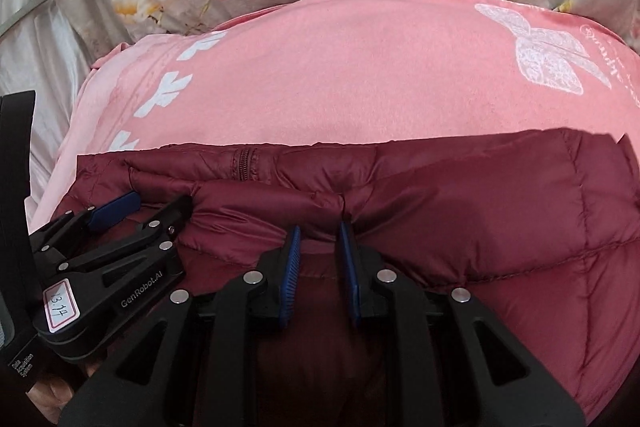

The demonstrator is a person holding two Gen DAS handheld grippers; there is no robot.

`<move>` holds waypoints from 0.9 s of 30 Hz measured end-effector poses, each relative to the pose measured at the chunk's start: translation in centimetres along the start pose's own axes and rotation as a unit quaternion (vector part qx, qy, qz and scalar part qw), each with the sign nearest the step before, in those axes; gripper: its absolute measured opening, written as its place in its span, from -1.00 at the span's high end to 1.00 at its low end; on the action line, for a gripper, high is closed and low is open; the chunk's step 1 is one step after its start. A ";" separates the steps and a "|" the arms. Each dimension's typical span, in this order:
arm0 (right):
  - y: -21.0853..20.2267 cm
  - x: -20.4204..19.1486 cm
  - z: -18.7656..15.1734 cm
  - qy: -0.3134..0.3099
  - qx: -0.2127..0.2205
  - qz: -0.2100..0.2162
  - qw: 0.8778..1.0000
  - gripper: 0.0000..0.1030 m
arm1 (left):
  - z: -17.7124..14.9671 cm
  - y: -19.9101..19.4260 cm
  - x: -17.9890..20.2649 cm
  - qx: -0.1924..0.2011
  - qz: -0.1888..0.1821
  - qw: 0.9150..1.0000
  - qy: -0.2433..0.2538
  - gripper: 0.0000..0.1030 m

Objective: Fold large clothes

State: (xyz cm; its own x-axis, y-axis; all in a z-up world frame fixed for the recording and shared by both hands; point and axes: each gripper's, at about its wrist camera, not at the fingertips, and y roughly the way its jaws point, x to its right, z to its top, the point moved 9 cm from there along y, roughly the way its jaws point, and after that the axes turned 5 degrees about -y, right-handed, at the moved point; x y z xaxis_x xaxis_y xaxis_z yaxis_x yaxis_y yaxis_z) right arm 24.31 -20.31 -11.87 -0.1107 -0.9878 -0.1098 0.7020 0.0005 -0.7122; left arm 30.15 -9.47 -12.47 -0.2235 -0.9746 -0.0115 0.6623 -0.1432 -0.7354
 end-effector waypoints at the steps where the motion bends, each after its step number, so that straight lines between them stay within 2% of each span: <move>1: 0.1 -0.1 -0.1 -0.002 0.002 -0.003 1.000 0.63 | 0.0 0.1 0.0 0.001 0.001 1.000 0.001 -0.16; 14: 0.7 0.0 0.1 0.005 0.004 0.001 1.000 0.63 | -0.1 0.8 0.4 0.002 0.024 1.000 0.015 -0.21; 16: -0.1 0.0 0.0 0.011 0.001 -0.017 1.000 0.63 | -0.1 0.5 0.2 -0.004 0.019 1.000 0.014 -0.21; 18: -2.1 -0.5 -0.3 0.018 0.005 -0.028 0.999 0.60 | -0.3 -0.9 -0.2 -0.015 0.018 1.000 0.014 -0.21; 20: -4.6 -1.9 -1.0 0.018 0.017 -0.018 1.000 0.55 | -0.9 -3.7 -0.9 -0.010 -0.004 1.000 -0.003 -0.21; 22: -6.4 -2.9 -2.4 0.012 0.022 -0.016 1.000 0.55 | -2.1 -5.7 -1.6 -0.006 -0.007 1.000 -0.013 -0.22; 27: -6.8 -4.0 -5.5 0.009 0.009 -0.016 1.000 0.55 | -5.4 -7.0 -2.9 -0.012 -0.006 0.999 -0.046 -0.22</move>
State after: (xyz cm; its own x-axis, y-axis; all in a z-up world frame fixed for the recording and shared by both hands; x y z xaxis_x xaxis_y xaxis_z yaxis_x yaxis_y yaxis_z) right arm 16.13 -15.54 -10.42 -0.1458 -0.9844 -0.0984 0.7105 -0.0350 -0.7028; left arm 22.24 -4.73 -10.94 -0.1641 -0.9847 0.0585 0.6430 -0.1518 -0.7507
